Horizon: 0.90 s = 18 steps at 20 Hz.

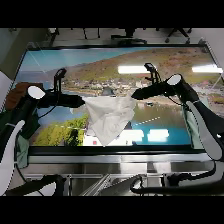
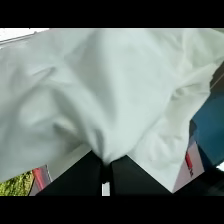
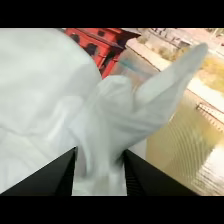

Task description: Fold the shirts.

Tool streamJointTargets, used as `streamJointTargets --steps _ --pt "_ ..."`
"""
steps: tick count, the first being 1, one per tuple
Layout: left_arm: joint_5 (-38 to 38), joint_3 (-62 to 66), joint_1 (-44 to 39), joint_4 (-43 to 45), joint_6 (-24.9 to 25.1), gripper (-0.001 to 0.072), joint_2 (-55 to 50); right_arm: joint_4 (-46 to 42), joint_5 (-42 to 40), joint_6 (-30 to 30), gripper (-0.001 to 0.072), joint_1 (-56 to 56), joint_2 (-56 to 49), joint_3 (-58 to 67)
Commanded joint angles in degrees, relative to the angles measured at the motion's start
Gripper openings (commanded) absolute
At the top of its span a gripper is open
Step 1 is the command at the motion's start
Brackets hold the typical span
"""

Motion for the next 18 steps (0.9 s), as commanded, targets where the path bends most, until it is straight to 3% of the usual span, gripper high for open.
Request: streamJointTargets --steps 1,4,5,6,7,10,11,12,13,15,18 --pt "-2.2 3.2 1.4 -0.1 0.5 0.0010 -8.0 0.1 -0.1 1.0 0.0390 -1.8 -0.6 0.2" --pt "-8.2 7.9 2.7 0.0 0.5 0.0020 -11.4 -4.0 7.2 8.6 0.0390 -4.5 7.0 0.2" --pt "-9.5 9.3 2.7 0.1 0.5 0.0172 -12.2 -7.0 10.0 12.3 0.0390 -4.6 9.4 -0.3" --pt "-10.5 10.4 2.7 0.1 0.5 0.0520 -12.7 -9.3 12.2 15.9 0.0390 -4.3 11.4 -1.7" --pt "-11.7 11.8 2.7 0.1 0.5 0.0677 -13.2 -9.2 13.7 18.3 0.0390 -3.7 13.6 -4.7" --pt "-16.8 16.2 5.0 0.2 0.5 0.0670 -13.7 -8.8 11.5 23.0 0.0393 1.5 19.5 -18.3" --pt "-18.8 17.2 6.7 0.1 0.4 0.0670 -13.7 -8.6 8.7 24.6 0.0439 4.2 21.1 -23.6" --pt "-21.1 17.6 8.9 0.1 0.0 0.0670 -13.7 -7.5 5.7 26.3 0.0567 6.9 22.1 -28.3" --pt "-23.4 17.6 11.0 0.1 -0.8 0.0670 -13.7 -4.9 2.3 26.8 0.0597 9.8 22.5 -32.8" --pt "-27.1 16.9 15.2 0.0 -1.1 0.0670 -14.0 1.1 -5.7 26.7 0.0596 15.9 22.2 -39.1" --pt "-25.1 12.9 20.3 -0.1 -1.2 0.0670 -14.0 4.3 -16.0 26.6 0.0596 25.2 18.9 -41.2"
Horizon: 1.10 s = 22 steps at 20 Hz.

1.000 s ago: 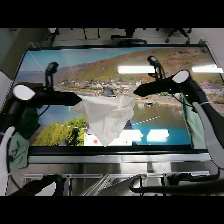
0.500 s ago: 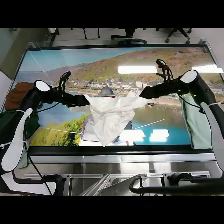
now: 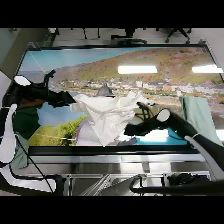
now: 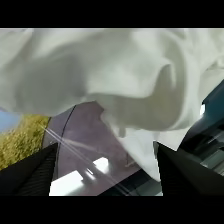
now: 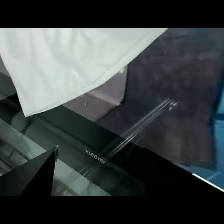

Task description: Fold the shirts.

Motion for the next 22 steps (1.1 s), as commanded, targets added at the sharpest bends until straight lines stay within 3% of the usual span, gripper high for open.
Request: streamJointTargets --steps 1,4,7,9,11,12,13,14,16,22 --pt "1.1 -4.2 5.7 -0.4 -0.4 0.0670 -0.2 5.7 -13.7 1.2 0.0596 10.0 -3.0 -4.6" --pt "9.2 -10.4 6.1 -5.7 0.6 0.0670 -0.3 10.6 -20.8 -1.5 0.0596 13.3 -7.4 -4.1" --pt "16.1 -14.4 3.8 -11.5 4.0 0.0670 -0.6 19.6 -24.1 -12.0 0.0580 13.6 -10.5 -1.1" --pt "18.7 -14.4 1.3 -11.6 4.0 0.0670 -2.3 22.7 -24.7 -16.0 0.0426 13.5 -12.3 1.2" --pt "21.6 -14.1 -1.2 -12.1 4.0 0.0670 -4.0 25.4 -24.5 -18.3 0.0421 13.5 -13.7 3.3" --pt "22.6 -13.4 -2.3 -12.2 3.9 0.0669 -4.8 26.6 -24.3 -19.8 0.0300 13.5 -13.8 4.0" --pt "23.5 -12.6 -3.2 -12.1 4.0 0.0618 -5.4 27.5 -23.7 -21.3 0.0060 13.5 -13.7 4.6" --pt "24.2 -11.7 -3.9 -12.0 4.0 0.0410 -6.1 27.6 -23.0 -21.3 0.0020 13.5 -13.4 5.2" --pt "24.6 -9.3 -4.6 -12.0 4.1 0.0005 -7.1 27.5 -22.6 -22.5 0.0019 13.5 -11.8 5.4" --pt "18.7 -2.6 -3.8 -12.0 4.3 0.0008 -3.2 23.8 -22.2 -22.6 0.0018 7.7 1.6 5.5"
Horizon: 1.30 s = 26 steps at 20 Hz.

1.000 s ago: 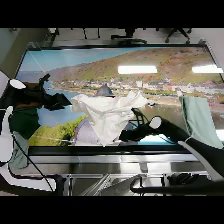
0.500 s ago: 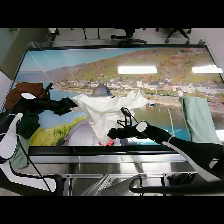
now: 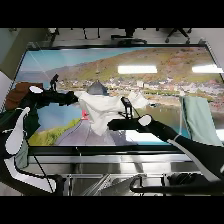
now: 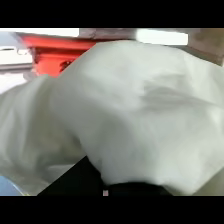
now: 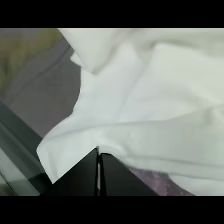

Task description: Fold the shirts.

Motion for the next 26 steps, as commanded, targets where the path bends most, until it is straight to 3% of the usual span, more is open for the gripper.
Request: streamJointTargets --steps 1,8,13,18,21,23,26 --pt "-4.2 3.7 0.7 -0.2 0.2 0.0008 4.6 -1.0 1.1 -0.9 0.0018 -5.7 9.9 0.4" --pt "-12.0 17.1 8.8 -0.2 -1.9 0.0008 29.4 -2.2 9.6 -6.6 0.0017 -33.0 34.1 13.7" --pt "-13.4 29.5 15.2 -0.2 -1.9 0.0007 44.9 -8.2 12.6 -6.8 0.0017 -46.4 40.9 28.9" --pt "-15.1 37.1 18.6 -0.2 -1.9 0.0008 50.4 -9.5 13.1 -6.8 0.0017 -48.6 39.8 34.7" --pt "-19.0 35.8 18.2 -0.9 -2.1 0.0007 48.2 -9.6 18.2 -6.8 0.0017 -48.6 34.2 34.6" --pt "-20.8 31.7 15.0 -2.3 -2.8 0.0008 44.7 -9.6 22.8 -6.8 0.0017 -48.6 27.7 34.6" --pt "-19.1 23.8 5.6 3.1 -2.2 0.0008 35.3 -9.6 26.3 -6.8 0.0018 -48.5 15.3 34.3"
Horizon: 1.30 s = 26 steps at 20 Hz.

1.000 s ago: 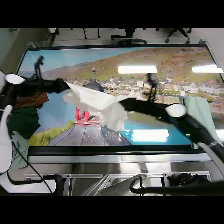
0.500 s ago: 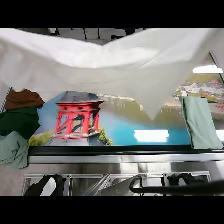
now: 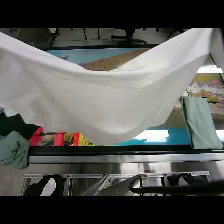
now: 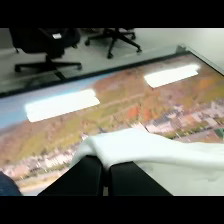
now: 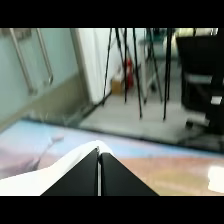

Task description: Fold the shirts.

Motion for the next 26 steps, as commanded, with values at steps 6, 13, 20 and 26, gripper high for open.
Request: streamJointTargets --steps 6,13,20,26 --pt "12.5 -11.0 -16.7 16.2 0.1 0.0009 -34.7 0.2 5.0 0.0 0.0018 0.0 -37.1 -1.1" --pt "9.9 3.3 -15.0 16.8 -3.3 0.0641 -51.3 -0.1 2.8 0.0 0.0312 -0.7 -47.1 -1.0" --pt "-10.9 3.6 -2.8 16.9 -7.0 0.0640 -45.4 -23.7 17.2 10.6 0.0325 -10.6 -34.3 -3.9" --pt "-5.2 -25.0 6.1 18.7 -6.7 0.0640 -39.7 -25.4 19.6 10.8 0.0325 -15.6 -28.1 -20.4"
